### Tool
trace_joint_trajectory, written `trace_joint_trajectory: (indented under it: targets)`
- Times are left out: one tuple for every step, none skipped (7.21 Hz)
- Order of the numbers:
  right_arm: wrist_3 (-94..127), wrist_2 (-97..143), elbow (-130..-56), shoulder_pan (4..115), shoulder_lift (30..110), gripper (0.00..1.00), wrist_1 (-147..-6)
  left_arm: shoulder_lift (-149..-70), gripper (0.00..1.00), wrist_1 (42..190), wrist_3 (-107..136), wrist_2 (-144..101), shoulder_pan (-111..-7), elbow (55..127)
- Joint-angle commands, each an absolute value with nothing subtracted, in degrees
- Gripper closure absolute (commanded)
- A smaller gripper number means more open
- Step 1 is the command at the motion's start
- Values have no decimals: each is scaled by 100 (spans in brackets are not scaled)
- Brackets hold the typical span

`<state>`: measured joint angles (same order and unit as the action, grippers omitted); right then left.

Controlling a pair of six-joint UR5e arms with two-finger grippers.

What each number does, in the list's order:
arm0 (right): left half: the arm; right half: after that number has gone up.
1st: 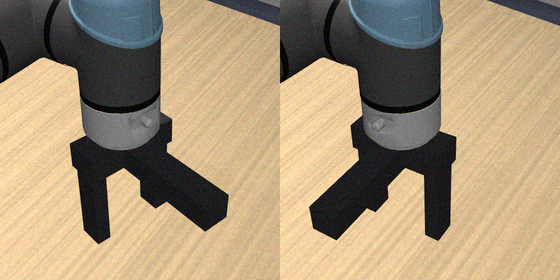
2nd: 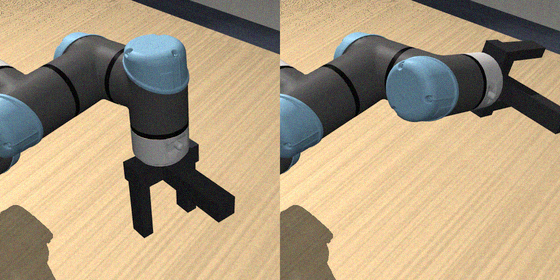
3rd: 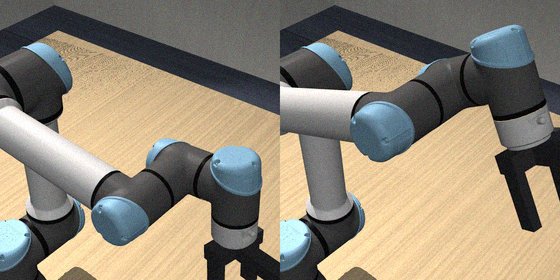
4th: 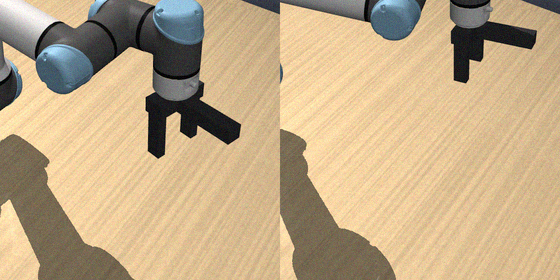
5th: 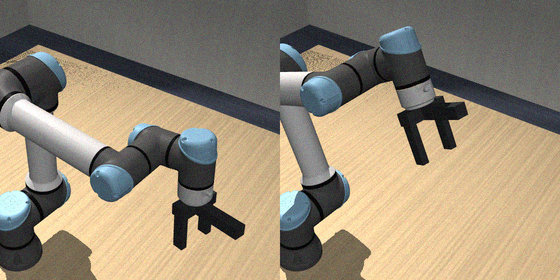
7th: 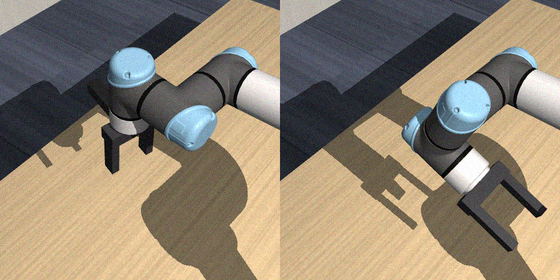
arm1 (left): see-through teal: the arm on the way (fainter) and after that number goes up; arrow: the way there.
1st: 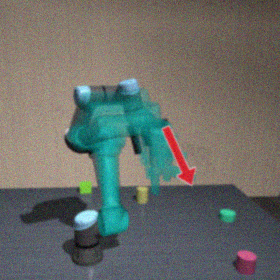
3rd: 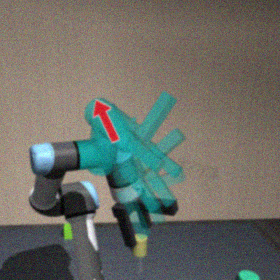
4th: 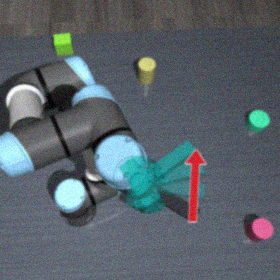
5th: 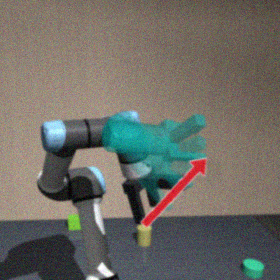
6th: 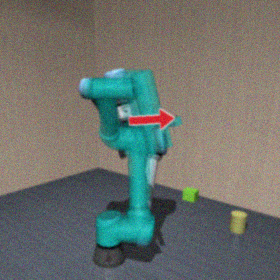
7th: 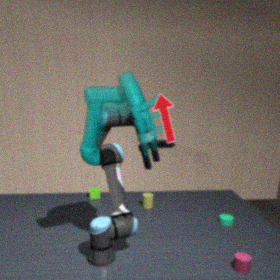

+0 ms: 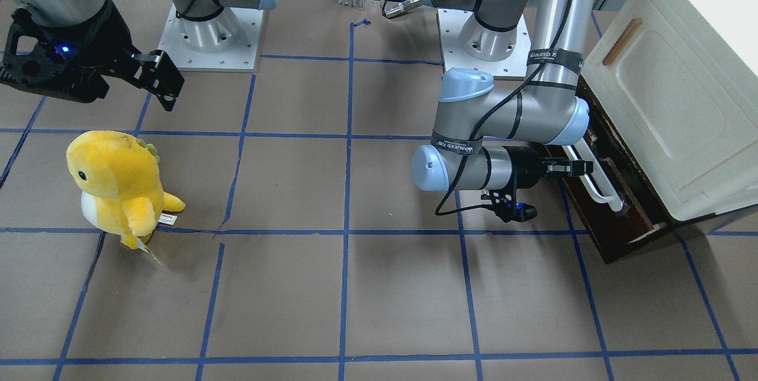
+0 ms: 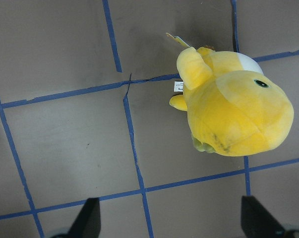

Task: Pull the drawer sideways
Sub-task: 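Pull the handle with the left gripper, sliding the drawer out of the cabinet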

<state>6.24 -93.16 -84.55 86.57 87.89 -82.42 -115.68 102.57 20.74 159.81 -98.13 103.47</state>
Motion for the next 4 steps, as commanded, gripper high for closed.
trace_joint_trajectory:
  targets:
    - [624,-9316,-8455,8649,8789,0,-8244,-11496,69,10476,2074,15987,-9870,10353]
    - [624,-9316,-8455,8657,8789,0,-8235,-11496,70,10477,2074,15996,-9879,10354]
    - [624,-9316,-8455,8657,8789,0,-8235,-11540,70,10468,2074,15996,-9888,10345]
    - [624,-9316,-8455,8657,8789,0,-8244,-11575,70,10468,2083,16005,-9888,10336]
